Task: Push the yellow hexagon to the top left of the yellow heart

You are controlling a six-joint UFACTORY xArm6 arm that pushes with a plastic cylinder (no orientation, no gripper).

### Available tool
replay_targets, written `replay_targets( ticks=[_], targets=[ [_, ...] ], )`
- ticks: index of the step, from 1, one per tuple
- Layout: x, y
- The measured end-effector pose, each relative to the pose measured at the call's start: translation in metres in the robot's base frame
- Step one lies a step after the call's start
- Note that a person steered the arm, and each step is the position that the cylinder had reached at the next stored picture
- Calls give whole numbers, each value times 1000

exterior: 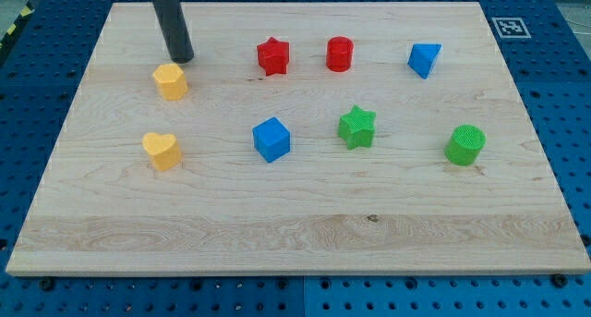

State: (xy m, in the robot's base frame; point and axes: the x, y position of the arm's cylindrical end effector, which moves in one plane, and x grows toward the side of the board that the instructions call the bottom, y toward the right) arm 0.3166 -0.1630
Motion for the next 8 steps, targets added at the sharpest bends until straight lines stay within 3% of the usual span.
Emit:
replay_targets(
  ticks=[3, 7, 8],
  targets=[
    [29, 48],
    [40, -12],
    [60, -11]
  ],
)
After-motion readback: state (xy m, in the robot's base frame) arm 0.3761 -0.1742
